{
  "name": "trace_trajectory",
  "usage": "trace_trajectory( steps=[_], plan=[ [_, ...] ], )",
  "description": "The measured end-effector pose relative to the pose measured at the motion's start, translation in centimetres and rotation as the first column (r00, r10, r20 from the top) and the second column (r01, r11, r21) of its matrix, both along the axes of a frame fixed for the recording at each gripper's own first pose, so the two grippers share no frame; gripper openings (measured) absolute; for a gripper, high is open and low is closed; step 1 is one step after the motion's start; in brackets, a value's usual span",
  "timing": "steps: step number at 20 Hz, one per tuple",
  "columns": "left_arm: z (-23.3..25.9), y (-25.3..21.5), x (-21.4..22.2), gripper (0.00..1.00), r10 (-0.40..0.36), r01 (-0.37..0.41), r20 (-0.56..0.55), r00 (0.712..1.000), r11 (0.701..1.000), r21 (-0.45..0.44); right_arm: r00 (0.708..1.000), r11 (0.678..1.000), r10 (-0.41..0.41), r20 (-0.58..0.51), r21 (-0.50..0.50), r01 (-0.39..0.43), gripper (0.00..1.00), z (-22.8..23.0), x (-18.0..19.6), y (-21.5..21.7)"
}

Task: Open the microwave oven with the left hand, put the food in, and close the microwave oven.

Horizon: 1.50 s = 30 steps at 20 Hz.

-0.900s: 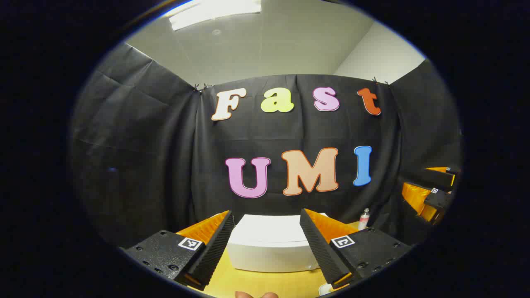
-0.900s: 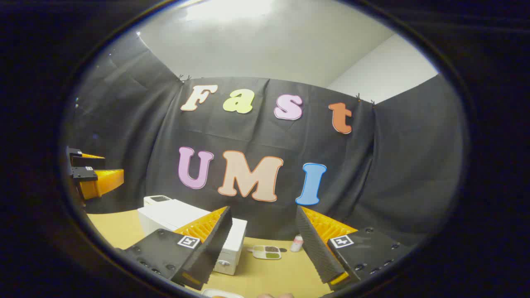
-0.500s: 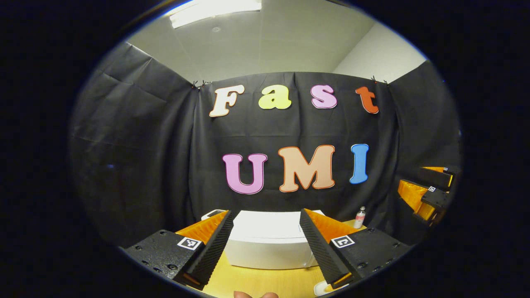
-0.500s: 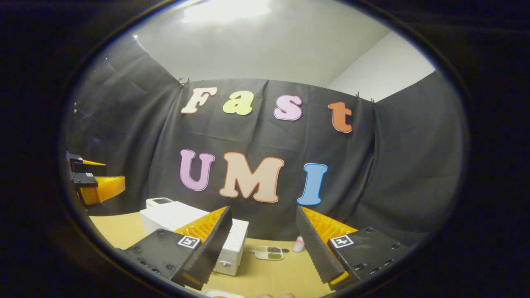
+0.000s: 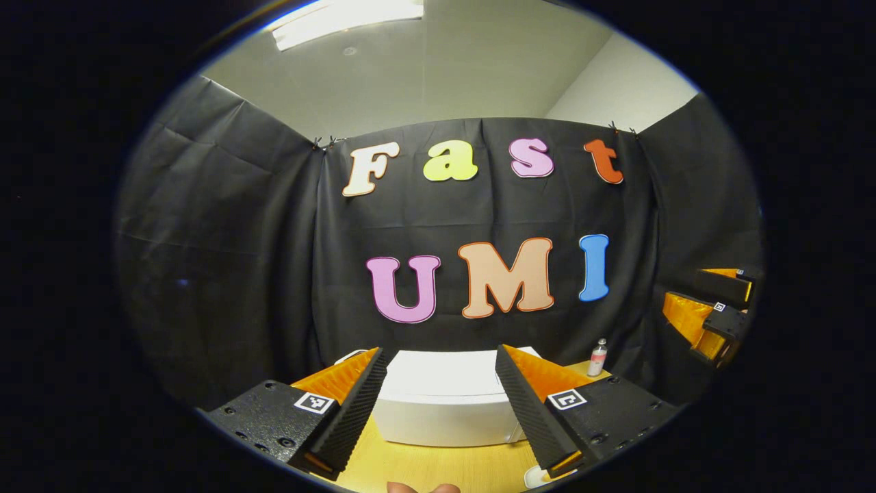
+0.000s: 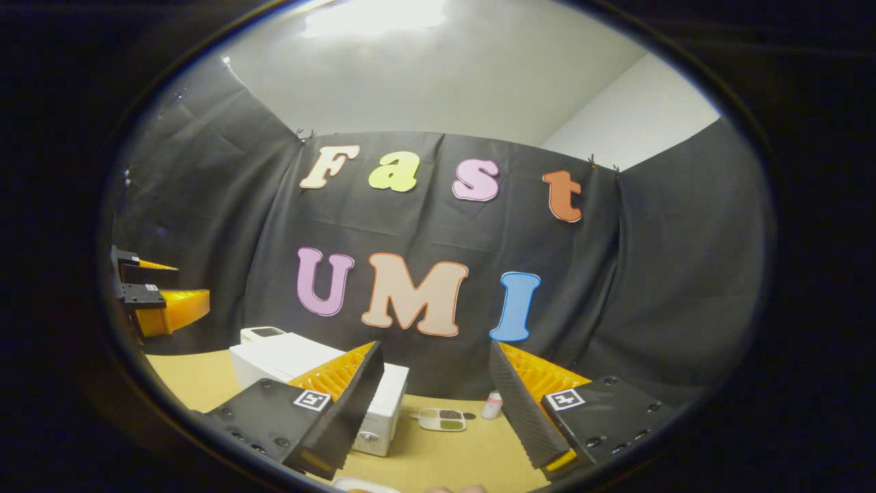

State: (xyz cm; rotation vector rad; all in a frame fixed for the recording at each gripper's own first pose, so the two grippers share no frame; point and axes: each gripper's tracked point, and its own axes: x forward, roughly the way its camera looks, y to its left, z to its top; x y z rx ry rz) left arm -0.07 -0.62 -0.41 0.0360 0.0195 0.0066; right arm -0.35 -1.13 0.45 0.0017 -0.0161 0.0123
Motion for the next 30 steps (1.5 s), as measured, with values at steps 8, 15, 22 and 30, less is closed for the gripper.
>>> trace_trajectory(
  steps=[8,15,22,30],
  plan=[
    [0.0,0.1,0.0,0.97,-0.001,0.001,0.006,1.000,1.000,0.025,1.000,1.000,0.023,0.013,-0.018,-0.023,0.96,0.4,0.1,1.0],
    [-1.7,-0.8,0.6,0.98,-0.018,0.019,-0.006,1.000,0.999,0.034,1.000,1.000,0.017,0.018,0.010,-0.017,0.97,0.7,0.4,0.2],
    [-12.6,-6.3,2.5,0.98,-0.175,0.175,-0.090,0.980,0.984,-0.010,1.000,0.999,-0.001,-0.012,0.047,0.001,0.96,0.0,0.7,-1.3],
    [-24.5,-10.0,4.3,0.98,-0.240,0.252,-0.244,0.940,0.968,0.019,0.998,0.999,-0.039,-0.040,0.036,0.040,0.97,1.6,0.5,-3.9]
  ],
)
